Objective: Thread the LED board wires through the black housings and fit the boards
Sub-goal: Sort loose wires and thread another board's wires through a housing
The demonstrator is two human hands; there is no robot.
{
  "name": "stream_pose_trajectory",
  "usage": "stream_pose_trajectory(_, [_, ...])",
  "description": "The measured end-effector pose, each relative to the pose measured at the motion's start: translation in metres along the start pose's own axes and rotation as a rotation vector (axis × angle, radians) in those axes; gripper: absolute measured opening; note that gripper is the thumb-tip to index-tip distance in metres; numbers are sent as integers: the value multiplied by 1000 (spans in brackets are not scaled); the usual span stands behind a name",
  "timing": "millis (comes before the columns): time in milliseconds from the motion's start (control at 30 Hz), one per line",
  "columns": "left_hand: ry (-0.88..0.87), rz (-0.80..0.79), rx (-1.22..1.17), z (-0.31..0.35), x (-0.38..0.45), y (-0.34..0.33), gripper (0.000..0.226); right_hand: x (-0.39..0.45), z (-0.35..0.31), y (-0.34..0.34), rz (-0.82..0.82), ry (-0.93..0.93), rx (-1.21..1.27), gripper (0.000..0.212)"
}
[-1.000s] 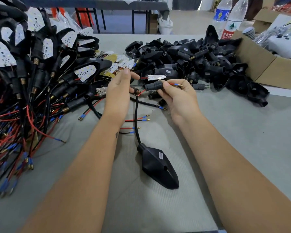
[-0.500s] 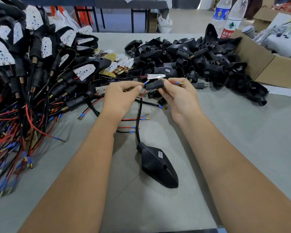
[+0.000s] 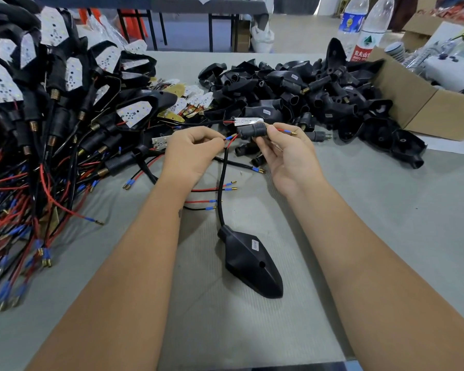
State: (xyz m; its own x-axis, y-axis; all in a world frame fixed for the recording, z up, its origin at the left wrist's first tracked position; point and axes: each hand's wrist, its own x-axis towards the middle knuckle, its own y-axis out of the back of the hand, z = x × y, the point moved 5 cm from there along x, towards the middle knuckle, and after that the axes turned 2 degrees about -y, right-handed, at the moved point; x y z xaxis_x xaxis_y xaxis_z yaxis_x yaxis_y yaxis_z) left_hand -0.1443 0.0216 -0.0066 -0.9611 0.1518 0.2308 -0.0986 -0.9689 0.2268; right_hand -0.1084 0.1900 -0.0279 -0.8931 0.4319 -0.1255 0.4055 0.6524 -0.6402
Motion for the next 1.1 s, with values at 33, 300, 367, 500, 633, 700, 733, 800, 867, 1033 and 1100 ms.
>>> stream_pose_trajectory(33, [-10,0,-13,1,0,0,19,0,0,0,1,-1,3,17])
stream_pose_trajectory(300, [-24,-25,9,-1,2,-1,22,-1,-1,-2,-42,-19,-5,18])
stream_pose_trajectory(367, [-37,-30,38,-2,3,-1,21,-2,-1,-3,-40,-18,-13,18])
stream_pose_trajectory(500, [-87,-18,94,0,1,-2,20,-2,-2,-3,-38,-12,-23,18])
stream_pose_trajectory(633, [-127,9,82,2,1,-1,24,-3,-2,-4,-42,2,-57,18])
stream_pose_trajectory(700, [-135,10,150,1,1,-1,21,-4,-2,-5,-49,33,-94,19])
stream_pose_trajectory(733, [-140,11,177,1,0,-1,21,-5,-2,-5,-50,43,-103,18])
stream_pose_trajectory(800, [-149,17,197,1,0,0,22,-5,-2,-5,-51,46,-98,17])
stream_pose_trajectory(867, [-144,31,176,2,0,1,23,-6,-2,-5,-54,41,-88,17])
stream_pose_trajectory(1033, [-64,77,138,-2,3,4,12,-7,0,-7,-57,54,-126,15])
stream_pose_trajectory(1100, [-62,81,126,-2,3,4,13,-7,0,-7,-59,61,-140,15])
